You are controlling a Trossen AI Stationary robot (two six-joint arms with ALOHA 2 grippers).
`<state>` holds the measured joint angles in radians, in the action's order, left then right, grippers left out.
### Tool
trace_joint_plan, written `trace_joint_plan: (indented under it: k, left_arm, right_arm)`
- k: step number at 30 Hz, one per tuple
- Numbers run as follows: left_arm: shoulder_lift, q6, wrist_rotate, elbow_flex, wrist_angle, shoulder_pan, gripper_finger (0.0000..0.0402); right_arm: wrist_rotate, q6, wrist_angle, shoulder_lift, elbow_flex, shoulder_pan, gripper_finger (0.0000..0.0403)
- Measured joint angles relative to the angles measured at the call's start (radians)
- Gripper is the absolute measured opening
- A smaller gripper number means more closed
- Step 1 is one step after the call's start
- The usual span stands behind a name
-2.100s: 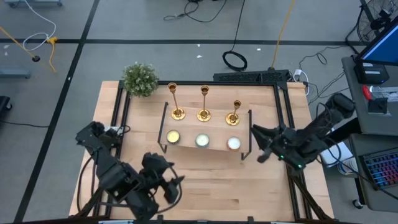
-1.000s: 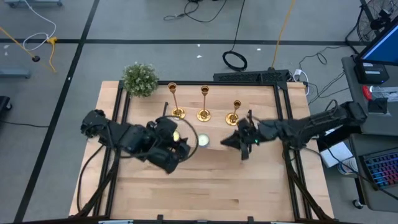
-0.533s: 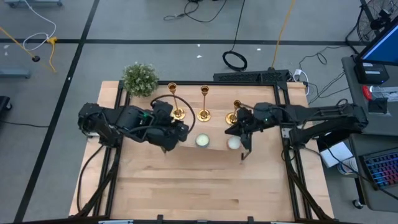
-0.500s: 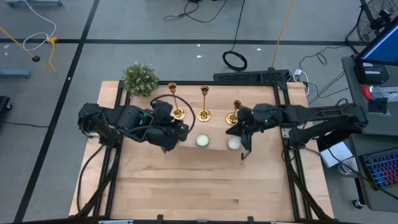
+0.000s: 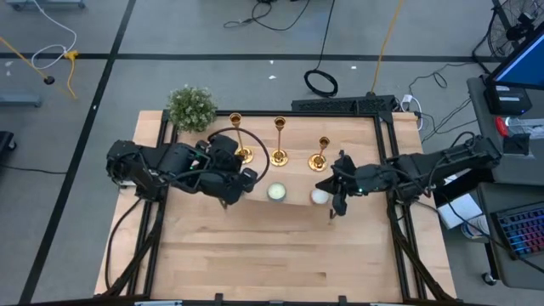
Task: Pick & Place candle stick holders
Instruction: Put the gold candle holder onto the shelf
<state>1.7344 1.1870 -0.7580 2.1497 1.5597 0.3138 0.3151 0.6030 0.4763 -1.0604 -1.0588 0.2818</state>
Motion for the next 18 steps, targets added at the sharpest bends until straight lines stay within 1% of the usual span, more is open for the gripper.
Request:
trace_joint_plan:
  k: [6, 11, 16, 18]
  left_arm:
    - [0.0, 0.001, 0.004, 0.0, 0.0, 0.003, 0.0019]
    - [0.0, 0.012, 0.006, 0.0, -0.001, 0.01, 0.0004]
    - [0.0, 0.026, 0.001, 0.0, -0.003, 0.016, 0.0013]
    - [0.0, 0.026, 0.001, 0.0, -0.011, 0.016, 0.001]
  right_arm:
    - [0.028, 0.008, 0.019, 0.0, 0.0, 0.001, 0.0]
    - [0.028, 0.007, 0.032, 0.0, 0.0, 0.001, 0.0]
    - [0.028, 0.007, 0.031, 0.0, 0.0, 0.001, 0.0]
    - [0.028, 0.007, 0.031, 0.0, 0.0, 0.001, 0.0]
